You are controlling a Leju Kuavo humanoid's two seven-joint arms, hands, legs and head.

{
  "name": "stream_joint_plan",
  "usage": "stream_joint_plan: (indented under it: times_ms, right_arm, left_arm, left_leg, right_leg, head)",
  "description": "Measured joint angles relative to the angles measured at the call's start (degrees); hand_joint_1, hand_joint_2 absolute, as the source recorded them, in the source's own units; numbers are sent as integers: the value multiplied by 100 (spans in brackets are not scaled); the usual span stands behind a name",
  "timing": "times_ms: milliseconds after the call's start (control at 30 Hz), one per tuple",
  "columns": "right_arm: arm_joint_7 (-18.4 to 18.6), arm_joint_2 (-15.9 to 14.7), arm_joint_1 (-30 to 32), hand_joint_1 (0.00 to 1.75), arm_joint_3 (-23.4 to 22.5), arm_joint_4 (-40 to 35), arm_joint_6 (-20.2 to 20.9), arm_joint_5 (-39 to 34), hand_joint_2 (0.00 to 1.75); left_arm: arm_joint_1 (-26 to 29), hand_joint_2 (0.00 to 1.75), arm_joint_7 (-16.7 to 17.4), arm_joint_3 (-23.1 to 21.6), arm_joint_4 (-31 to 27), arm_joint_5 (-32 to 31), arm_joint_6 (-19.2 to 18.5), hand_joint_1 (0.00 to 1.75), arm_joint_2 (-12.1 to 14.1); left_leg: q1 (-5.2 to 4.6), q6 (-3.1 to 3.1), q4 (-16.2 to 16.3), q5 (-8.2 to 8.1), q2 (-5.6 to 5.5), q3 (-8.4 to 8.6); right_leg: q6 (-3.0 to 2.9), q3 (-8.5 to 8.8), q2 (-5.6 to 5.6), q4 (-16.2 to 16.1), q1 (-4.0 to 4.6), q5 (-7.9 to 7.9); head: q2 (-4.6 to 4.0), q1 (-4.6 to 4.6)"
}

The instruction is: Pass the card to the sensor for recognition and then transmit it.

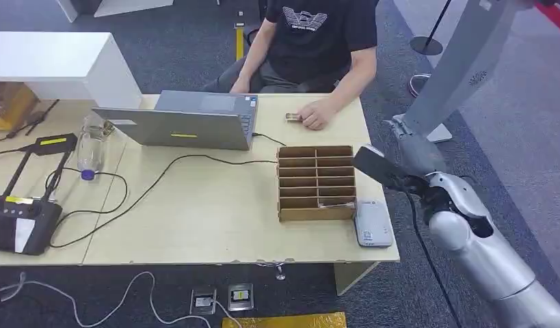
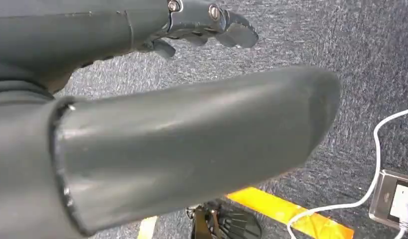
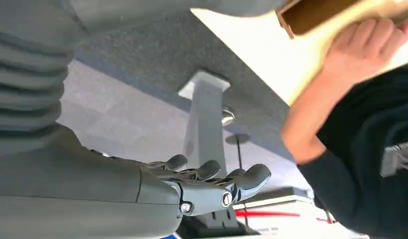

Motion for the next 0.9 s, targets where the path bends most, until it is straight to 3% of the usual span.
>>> stream_joint_plan:
  times_ms: [267,567,767,900]
  right_arm:
    - [42,-352,140,0,-65,-754,11,-17,175]
    - [361,-669,610,0,-103,-1329,-33,72,175]
    - [48,-725,1077,0,40,-1431,-707,1207,175]
    - [26,-664,1352,0,344,-1363,-1290,1933,175]
  left_arm:
    - [-3,0,0,0,0,-4,0,0,-2]
    - [-6,0,0,7,0,61,98,0,-13]
    - [-7,0,0,13,0,74,179,0,-39]
    - [-11,0,0,13,0,87,175,0,-61]
  left_leg:
    - [1,0,-1,1,-1,-1]
    - [1,-2,-1,-3,-2,-4]
    - [3,-4,-2,-5,-2,-3]
    - [7,-4,-3,-4,-2,-5]
  right_leg:
    - [0,1,6,1,1,0]
    - [-1,0,3,-1,1,-1]
    - [-1,1,3,-1,3,-2]
    - [-4,3,1,0,6,-3]
  head:
    - [0,0]
    - [0,0]
    - [0,-2]
    - [0,0]
